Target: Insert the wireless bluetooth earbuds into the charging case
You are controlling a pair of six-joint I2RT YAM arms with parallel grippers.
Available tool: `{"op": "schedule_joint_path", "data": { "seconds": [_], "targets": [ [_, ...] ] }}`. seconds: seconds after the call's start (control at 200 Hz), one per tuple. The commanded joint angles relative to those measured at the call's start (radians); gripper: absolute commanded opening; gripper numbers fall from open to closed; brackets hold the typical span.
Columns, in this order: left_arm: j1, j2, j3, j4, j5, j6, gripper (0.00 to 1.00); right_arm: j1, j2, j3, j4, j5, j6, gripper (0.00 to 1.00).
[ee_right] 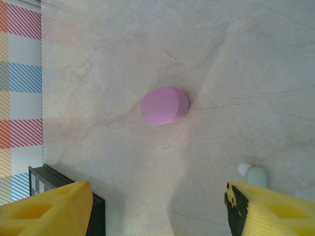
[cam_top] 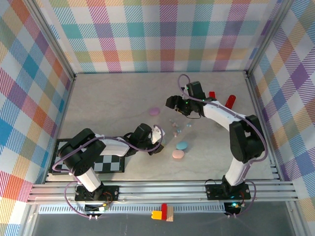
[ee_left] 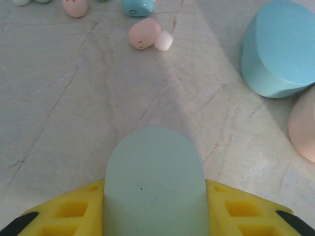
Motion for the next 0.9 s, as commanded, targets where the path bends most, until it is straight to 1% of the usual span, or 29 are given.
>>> {"op": "schedule_joint_path", "data": {
  "seconds": [0.0, 0.095, 0.185, 0.285, 0.41, 0.46, 0.565, 0.675, 0.775, 0.85, 0.895],
  "targets": [
    [0.008, -0.051, -0.032, 0.055, 0.082, -0.011, 0.38, -0.025, -0.088, -0.063, -0.034, -0.053, -0.003, 0.71],
    [0.021, -0.091, -0.039, 0.089, 0.119, -0.02, 0.38, -0.061, -0.193, -0.174, -0.046, -0.084, 0.011, 0.7],
    [0.026, -0.132, -0.046, 0.114, 0.142, -0.016, 0.39, -0.096, -0.294, -0.299, -0.026, -0.199, 0.028, 0.7],
    [0.027, -0.169, -0.036, 0.121, 0.177, -0.006, 0.39, -0.097, -0.381, -0.383, -0.056, -0.292, 0.018, 0.7],
    [0.027, -0.183, -0.011, 0.139, 0.227, 0.003, 0.4, -0.095, -0.43, -0.471, 0.028, -0.468, 0.059, 0.71],
    [0.027, -0.182, 0.01, 0.127, 0.256, 0.01, 0.4, -0.093, -0.433, -0.492, 0.066, -0.516, 0.085, 0.71],
    [0.026, -0.183, 0.064, 0.083, 0.306, 0.023, 0.4, -0.078, -0.447, -0.506, 0.093, -0.536, 0.106, 0.71],
    [0.024, -0.188, 0.107, 0.056, 0.322, 0.038, 0.4, -0.066, -0.443, -0.51, 0.107, -0.539, 0.135, 0.69],
    [0.024, -0.185, 0.126, 0.054, 0.332, 0.046, 0.4, -0.057, -0.433, -0.527, 0.164, -0.555, 0.172, 0.67],
    [0.024, -0.18, 0.136, 0.053, 0.341, 0.047, 0.4, -0.055, -0.423, -0.529, 0.191, -0.571, 0.192, 0.62],
    [0.024, -0.179, 0.139, 0.053, 0.342, 0.046, 0.4, -0.053, -0.42, -0.528, 0.201, -0.578, 0.202, 0.57]
  ]
}}
